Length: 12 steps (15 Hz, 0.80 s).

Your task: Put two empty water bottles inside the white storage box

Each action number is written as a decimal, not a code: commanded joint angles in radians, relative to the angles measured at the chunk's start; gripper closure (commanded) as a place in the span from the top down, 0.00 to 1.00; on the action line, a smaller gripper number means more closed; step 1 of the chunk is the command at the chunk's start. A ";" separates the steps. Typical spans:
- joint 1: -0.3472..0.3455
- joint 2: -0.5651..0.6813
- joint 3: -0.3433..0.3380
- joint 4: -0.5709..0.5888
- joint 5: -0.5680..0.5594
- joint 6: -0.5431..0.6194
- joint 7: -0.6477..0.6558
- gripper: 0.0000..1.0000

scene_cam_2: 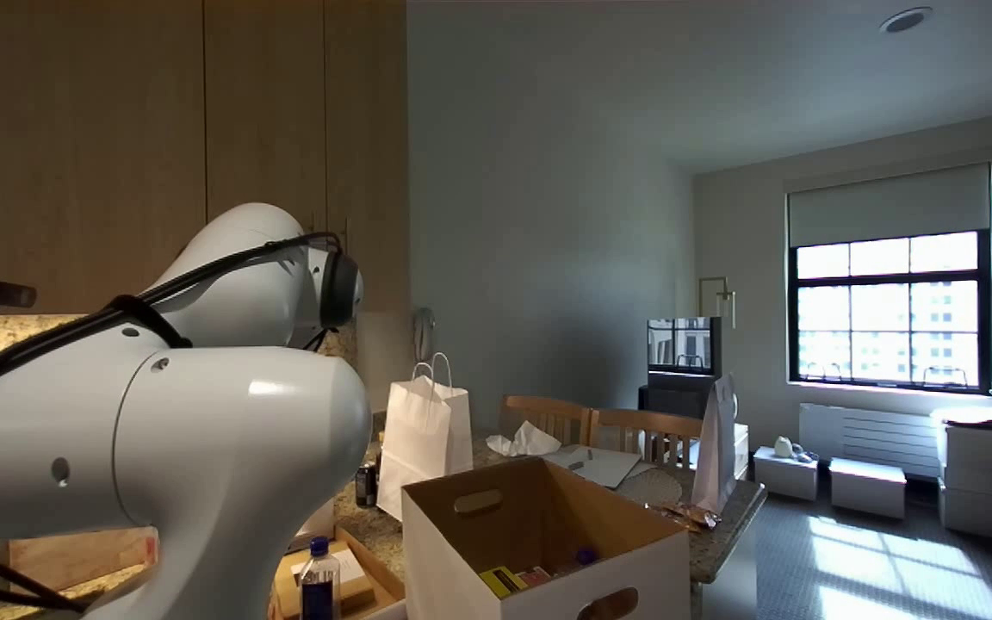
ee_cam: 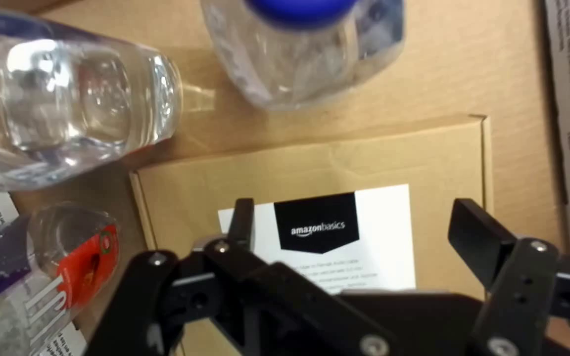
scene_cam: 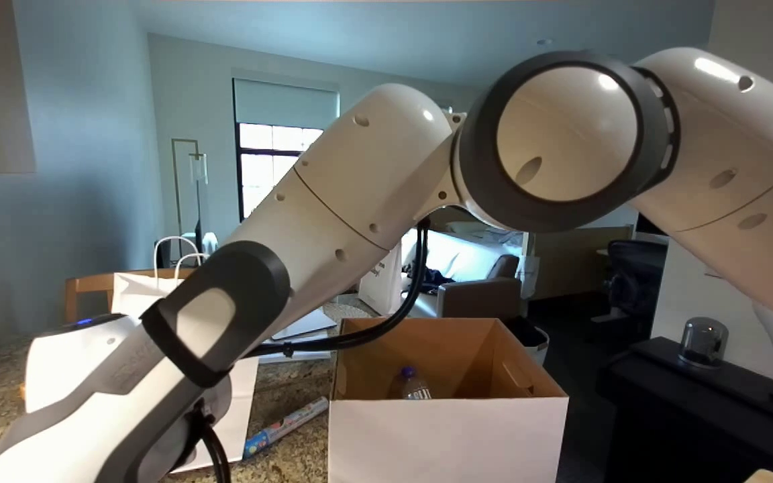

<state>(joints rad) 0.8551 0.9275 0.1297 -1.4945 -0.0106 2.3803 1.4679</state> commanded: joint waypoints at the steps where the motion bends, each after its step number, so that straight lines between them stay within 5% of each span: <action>1: 0.025 -0.071 0.024 -0.056 0.006 0.001 -0.042 1.00; 12: 0.072 -0.141 0.011 -0.102 0.010 -0.150 -0.019 1.00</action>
<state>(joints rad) 0.9256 0.8432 0.1337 -1.5245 -0.0118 2.2804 1.4609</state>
